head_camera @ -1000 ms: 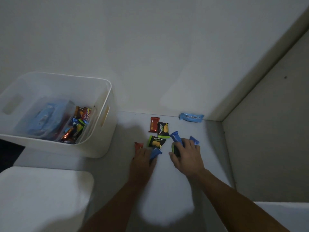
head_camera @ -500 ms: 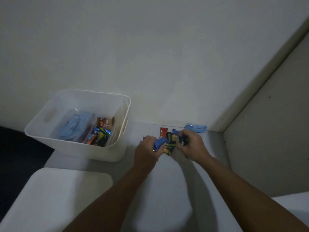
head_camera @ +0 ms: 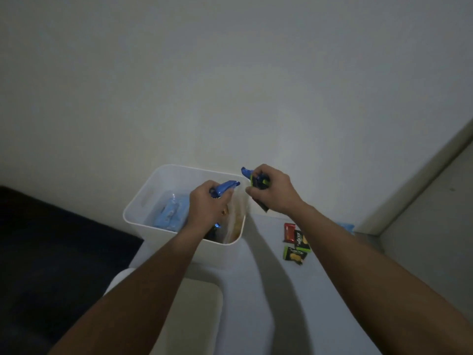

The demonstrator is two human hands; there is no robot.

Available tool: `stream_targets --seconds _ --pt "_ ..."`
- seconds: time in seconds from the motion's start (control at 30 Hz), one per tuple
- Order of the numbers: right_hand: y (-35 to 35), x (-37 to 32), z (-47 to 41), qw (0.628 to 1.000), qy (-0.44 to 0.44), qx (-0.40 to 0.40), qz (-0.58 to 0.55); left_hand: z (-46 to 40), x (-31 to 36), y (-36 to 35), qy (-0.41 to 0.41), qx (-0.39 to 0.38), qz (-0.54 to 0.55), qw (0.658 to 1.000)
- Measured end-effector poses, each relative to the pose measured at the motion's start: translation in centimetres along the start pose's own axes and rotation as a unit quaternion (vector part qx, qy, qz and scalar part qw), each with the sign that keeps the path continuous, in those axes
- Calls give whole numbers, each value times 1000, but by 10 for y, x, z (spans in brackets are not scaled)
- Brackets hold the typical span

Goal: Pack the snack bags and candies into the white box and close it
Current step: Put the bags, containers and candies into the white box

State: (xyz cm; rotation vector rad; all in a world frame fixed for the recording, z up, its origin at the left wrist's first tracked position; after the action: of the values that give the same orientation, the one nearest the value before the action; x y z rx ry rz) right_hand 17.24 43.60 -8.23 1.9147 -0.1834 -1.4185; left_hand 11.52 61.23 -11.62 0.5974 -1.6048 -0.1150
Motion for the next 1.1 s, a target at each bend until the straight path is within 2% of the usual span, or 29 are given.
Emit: stream_targets --seconds 0.3,0.43,0.57,0.67,0.73,0.83,0.9,1.1 --pt "-79 -20 -53 998 -40 -39 -18 -13 -64 45 133 -24 22 991" --pt "-100 -14 -67 995 -70 -37 -58 -21 -86 44 187 -80 80 976" --pt "-113 0 -76 992 -94 -68 -54 -18 -91 40 253 -166 177 937" --pt "-101 9 -78 992 -105 -54 -34 -22 -91 42 268 -164 169 934" --pt "-88 17 -75 991 -119 -25 -50 -25 -88 41 251 -140 150 946" --pt "-63 35 -64 986 -148 10 -82 -32 -77 35 173 -101 66 977" --pt "-44 45 -50 982 -166 18 -86 -34 -62 24 134 -85 54 986" --pt "22 99 2 969 -226 50 -90 -21 4 -44 11 -106 23 994"
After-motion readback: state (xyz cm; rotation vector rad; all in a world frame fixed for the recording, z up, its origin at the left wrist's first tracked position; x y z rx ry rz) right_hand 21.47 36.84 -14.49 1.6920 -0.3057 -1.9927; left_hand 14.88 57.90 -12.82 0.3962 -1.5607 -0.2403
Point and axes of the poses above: each hand's wrist, its own z-axis away from the middle knuckle, its own y-axis out of the back of the hand, x = y × z, the point moved 5 cm from there along -z, towards the middle knuckle, and after that the axes turned 10 degrees about -x, right-handed, at the moved point
